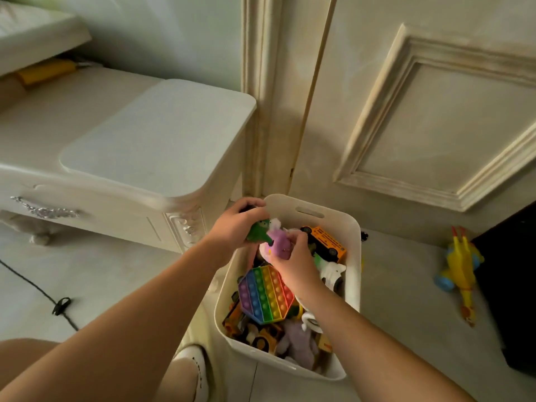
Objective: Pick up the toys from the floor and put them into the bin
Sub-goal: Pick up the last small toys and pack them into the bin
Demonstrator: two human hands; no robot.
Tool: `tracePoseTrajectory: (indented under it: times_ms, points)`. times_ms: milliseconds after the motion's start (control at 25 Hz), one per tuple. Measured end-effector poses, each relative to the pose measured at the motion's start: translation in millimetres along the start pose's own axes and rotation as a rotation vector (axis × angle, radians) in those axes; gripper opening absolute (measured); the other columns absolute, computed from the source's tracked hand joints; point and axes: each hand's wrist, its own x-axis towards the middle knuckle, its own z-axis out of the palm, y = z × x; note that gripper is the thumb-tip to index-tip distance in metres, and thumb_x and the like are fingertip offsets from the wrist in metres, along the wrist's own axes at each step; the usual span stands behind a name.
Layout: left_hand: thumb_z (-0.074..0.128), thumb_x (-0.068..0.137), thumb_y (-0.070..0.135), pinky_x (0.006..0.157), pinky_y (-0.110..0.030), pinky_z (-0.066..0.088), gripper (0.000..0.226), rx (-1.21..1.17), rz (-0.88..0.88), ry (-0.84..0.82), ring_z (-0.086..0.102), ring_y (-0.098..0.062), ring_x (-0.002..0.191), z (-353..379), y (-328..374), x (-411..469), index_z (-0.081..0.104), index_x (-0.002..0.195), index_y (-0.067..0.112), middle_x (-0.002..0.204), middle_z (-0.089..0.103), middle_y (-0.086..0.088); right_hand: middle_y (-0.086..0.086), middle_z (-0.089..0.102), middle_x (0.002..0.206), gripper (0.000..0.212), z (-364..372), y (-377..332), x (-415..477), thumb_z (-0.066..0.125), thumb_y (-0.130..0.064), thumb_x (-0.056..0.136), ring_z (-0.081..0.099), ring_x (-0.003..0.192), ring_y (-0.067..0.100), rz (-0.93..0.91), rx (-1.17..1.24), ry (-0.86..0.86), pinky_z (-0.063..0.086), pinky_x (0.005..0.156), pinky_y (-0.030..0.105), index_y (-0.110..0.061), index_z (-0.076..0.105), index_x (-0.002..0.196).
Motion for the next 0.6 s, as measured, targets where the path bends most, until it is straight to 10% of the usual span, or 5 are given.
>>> tracePoseTrajectory:
  times_ms: [80,240,400,600]
  points:
    - [0.071,0.078,0.023,0.078,-0.039,0.061,0.016,-0.004,-0.009,-0.028,0.065,-0.025,0.096,-4.2,2.7,4.7,0.069,0.089,0.034,0.106,0.062,-0.006,-0.022,0.052,0.102,0.043,15.7,8.5,6.5,0.066,-0.034,0.087,0.057,0.093,-0.007,-0.058,-0.162,-0.072,0.044,0.074,0.007,-0.021,0.045,0.121]
    - [0.071,0.076,0.027,0.079,-0.038,0.059,0.018,0.044,-0.031,-0.063,0.065,-0.025,0.099,-6.6,-9.5,14.3,0.069,0.091,0.037,0.105,0.062,-0.002,0.0,0.042,0.134,0.048,35.9,39.5,6.9,0.049,-0.034,0.096,0.044,0.125,0.021,-0.17,-0.685,-0.222,0.047,0.093,0.034,-0.032,0.035,0.142]
    - [0.071,0.08,0.022,0.067,-0.03,0.06,0.02,0.032,-0.11,-0.058,0.066,-0.023,0.093,-6.9,-18.5,16.5,0.069,0.098,0.031,0.102,0.063,-0.003,0.005,0.042,0.123,0.051,45.6,47.6,-7.3,0.046,-0.033,0.095,0.042,0.116,0.027,-0.25,-0.952,-0.206,0.048,0.081,0.041,-0.039,0.031,0.143]
    - [0.07,0.081,0.02,0.062,-0.031,0.06,0.028,-0.028,-0.227,-0.035,0.062,-0.025,0.097,-1.9,-30.9,9.4,0.065,0.108,0.026,0.111,0.057,-0.008,-0.009,0.057,0.115,0.033,29.7,33.2,-4.7,0.034,-0.037,0.099,0.053,0.112,0.014,-0.103,-0.458,-0.074,0.046,0.085,0.027,-0.037,0.058,0.123]
